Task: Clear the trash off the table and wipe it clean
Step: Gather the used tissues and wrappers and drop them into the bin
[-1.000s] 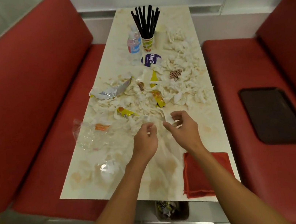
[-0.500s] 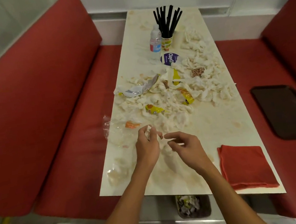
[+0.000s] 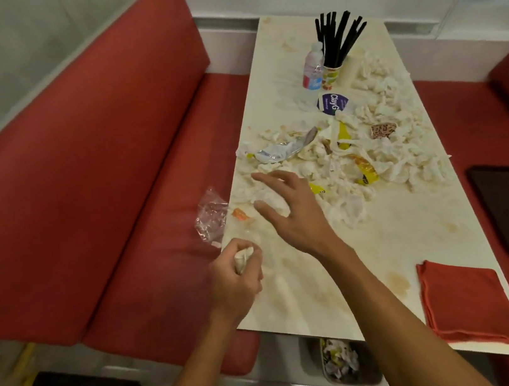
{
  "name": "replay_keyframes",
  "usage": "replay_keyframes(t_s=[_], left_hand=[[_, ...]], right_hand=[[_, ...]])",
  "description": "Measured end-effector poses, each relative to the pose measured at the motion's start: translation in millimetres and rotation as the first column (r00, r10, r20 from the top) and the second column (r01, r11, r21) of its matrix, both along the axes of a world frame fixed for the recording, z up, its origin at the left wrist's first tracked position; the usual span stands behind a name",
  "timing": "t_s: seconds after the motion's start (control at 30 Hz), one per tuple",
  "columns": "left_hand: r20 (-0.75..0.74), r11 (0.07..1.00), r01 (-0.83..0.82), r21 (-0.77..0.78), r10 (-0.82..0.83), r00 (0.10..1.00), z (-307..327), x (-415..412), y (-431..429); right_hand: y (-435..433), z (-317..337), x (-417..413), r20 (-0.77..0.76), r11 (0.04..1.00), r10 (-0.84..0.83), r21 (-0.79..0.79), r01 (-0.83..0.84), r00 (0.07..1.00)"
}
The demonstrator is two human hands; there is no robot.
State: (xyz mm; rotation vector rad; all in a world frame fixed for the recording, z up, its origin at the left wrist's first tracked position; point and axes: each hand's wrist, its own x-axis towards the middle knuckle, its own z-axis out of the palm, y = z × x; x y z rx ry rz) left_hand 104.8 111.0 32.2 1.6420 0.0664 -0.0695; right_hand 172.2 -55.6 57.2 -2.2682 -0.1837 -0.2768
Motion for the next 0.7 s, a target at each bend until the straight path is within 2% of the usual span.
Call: replay_keyframes(t_s=[0.07,0.13,0.2,0.33,0.43,0.5,0.63,0.7], left_hand=[[0.108,0.982,-0.19,-0.011,0.191,0.976,7.5,1.3,21.1],[0.144,0.961,-0.277,-0.003,0.274,0.951,8.5,6.5,43.9],[0.151,0.953,-0.303,0.023,0.297,0.943,2.6,12.2,64.4],[0.105,0.936,-0.344,0.075,0.336,0.936,-13.4,20.7,88.1],[0.058,0.926,-0.371,0.071,0.368,0.928,-23.0,28.2,93.3],[0.025,0.923,-0.379,0.064,0.378,0.926,-28.2,34.2,91.7],[0.014,0.938,-0.324,0.12,0.325,0.946,-37.0,47.1,77.4],[0.002,0.952,-0.28,0.124,0.282,0.959,-37.3,52.2,61.9]], right_hand=[[23.1,-16.0,19.9,-0.139,0.927,0.238,-0.263,-0.268,0.961],[43.3,-35.6,32.1,-0.301,0.795,0.322,-0.429,-0.429,0.898],[55.1,-51.9,38.2,-0.355,0.722,0.307,-0.517,-0.459,0.883],[63.4,-64.3,40.2,-0.313,0.728,0.225,-0.576,-0.372,0.923],[69.9,-72.7,35.8,-0.293,0.764,0.2,-0.551,-0.336,0.935],[69.9,-76.1,32.5,-0.287,0.819,0.207,-0.473,-0.326,0.935],[56.6,-75.5,17.8,-0.334,0.951,0.21,-0.147,-0.271,0.919],[47.0,-68.4,6.8,-0.337,0.977,0.192,-0.027,-0.213,0.922]])
